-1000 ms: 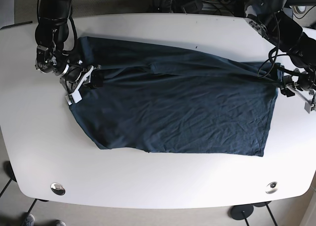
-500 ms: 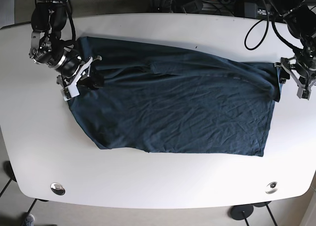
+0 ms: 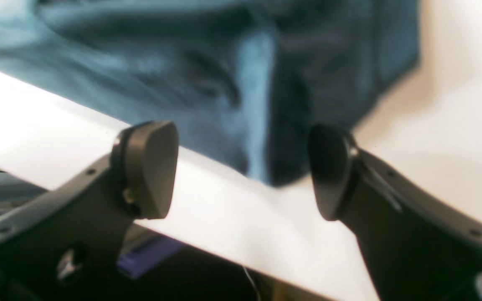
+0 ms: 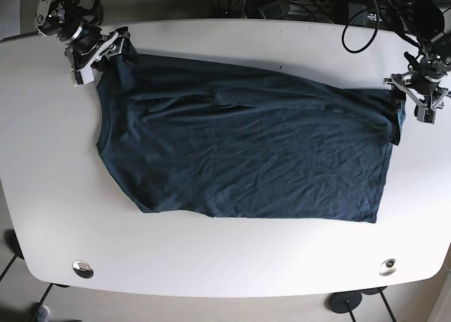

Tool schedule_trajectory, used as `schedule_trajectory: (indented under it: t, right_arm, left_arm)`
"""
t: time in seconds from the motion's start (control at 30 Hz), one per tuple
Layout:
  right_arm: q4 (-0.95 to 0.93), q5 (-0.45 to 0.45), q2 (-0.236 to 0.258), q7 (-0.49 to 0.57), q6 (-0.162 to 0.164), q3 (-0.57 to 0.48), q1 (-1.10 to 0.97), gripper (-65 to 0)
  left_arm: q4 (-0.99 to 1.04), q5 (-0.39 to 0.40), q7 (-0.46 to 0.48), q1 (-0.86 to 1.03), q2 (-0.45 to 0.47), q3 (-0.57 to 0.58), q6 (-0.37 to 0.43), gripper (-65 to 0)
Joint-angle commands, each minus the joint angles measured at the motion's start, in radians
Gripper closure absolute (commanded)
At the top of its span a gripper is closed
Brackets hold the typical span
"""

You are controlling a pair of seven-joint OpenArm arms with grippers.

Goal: Fold the T-shirt properly
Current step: 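Pull the held shirt edge with both grippers to straighten it flat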

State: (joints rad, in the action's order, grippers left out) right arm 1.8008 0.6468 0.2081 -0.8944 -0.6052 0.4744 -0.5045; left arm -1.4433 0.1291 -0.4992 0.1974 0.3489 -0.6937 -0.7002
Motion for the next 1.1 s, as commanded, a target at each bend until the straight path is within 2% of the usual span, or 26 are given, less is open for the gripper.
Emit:
schedule_trajectory:
  t: [0.03, 0.1, 0.2, 0.23, 0.37, 0.4, 0.43, 0.53, 0.73, 0.8, 0.83, 0.87, 0.97, 1.1]
  right_arm:
    - [0.015, -0.046, -0.017, 0.016, -0.012, 0.001, 0.000, -46.6]
    - [0.015, -0.115, -0.043, 0.017, -0.014, -0.001, 0.005, -46.6]
    - [0.011, -0.172, -0.060, 0.017, -0.014, -0.003, 0.033, -45.2]
    - [-0.011, -0.175, -0.060, 0.017, -0.014, -0.004, 0.034, -40.6]
    - [-0.118, -0.177, -0.054, 0.017, -0.014, -0.004, 0.077, -6.5]
    - [-0.135, -0.180, -0.052, 0.019, -0.014, -0.004, 0.079, -1.7]
    - [-0.135, -0.178, -0.052, 0.021, -0.014, -0.003, 0.079, -3.6]
    - [-0.135, -0.178, -0.052, 0.059, -0.014, -0.003, 0.074, -2.1]
    - [-0.134, -0.173, -0.052, 0.059, -0.017, 0.002, 0.076, -2.1]
    - [-0.132, -0.173, -0.052, 0.059, -0.063, 0.004, 0.077, -2.1]
    - [-0.124, -0.175, -0.052, 0.059, -0.069, 0.005, 0.077, -2.1]
    - [-0.115, -0.180, -0.052, 0.059, -0.075, 0.020, 0.076, -2.1]
    - [-0.105, -0.178, -0.052, 0.057, -0.078, 0.054, 0.077, -1.7]
    - [-0.105, -0.172, -0.016, 0.056, -0.078, 0.093, 0.077, -1.6]
  left_arm:
    - [-0.023, 0.014, 0.027, -0.006, 0.020, -0.011, 0.002, -37.5]
    - [-0.024, 0.014, 0.027, -0.008, 0.020, -0.014, 0.002, -37.4]
    - [-0.024, 0.016, 0.029, -0.008, 0.020, -0.016, 0.002, -37.4]
    - [-0.024, 0.016, 0.029, -0.006, 0.019, -0.024, 0.002, -37.4]
    - [-0.023, 0.010, 0.029, -0.009, -0.027, -0.054, 0.002, -37.5]
    - [-0.020, 0.010, 0.029, -0.009, -0.027, -0.051, 0.002, -37.5]
    - [-0.017, 0.010, 0.029, -0.009, -0.029, -0.051, 0.002, -37.5]
    - [-0.015, 0.007, 0.029, -0.009, -0.061, -0.050, 0.002, -37.5]
    - [0.111, 0.007, 0.029, -0.026, -0.053, -0.047, 0.002, -37.2]
    - [0.151, 0.005, 0.029, -0.040, -0.032, -0.048, 0.002, -36.9]
    - [0.167, 0.005, 0.029, -0.043, -0.024, -0.048, 0.002, -34.4]
    - [0.175, 0.005, 0.027, -0.045, -0.017, -0.045, 0.002, -29.0]
    - [0.164, 0.007, 0.027, -0.043, 0.011, -0.010, 0.002, -3.3]
    - [0.022, 0.011, 0.020, 0.003, 0.000, -0.051, 0.002, -2.9]
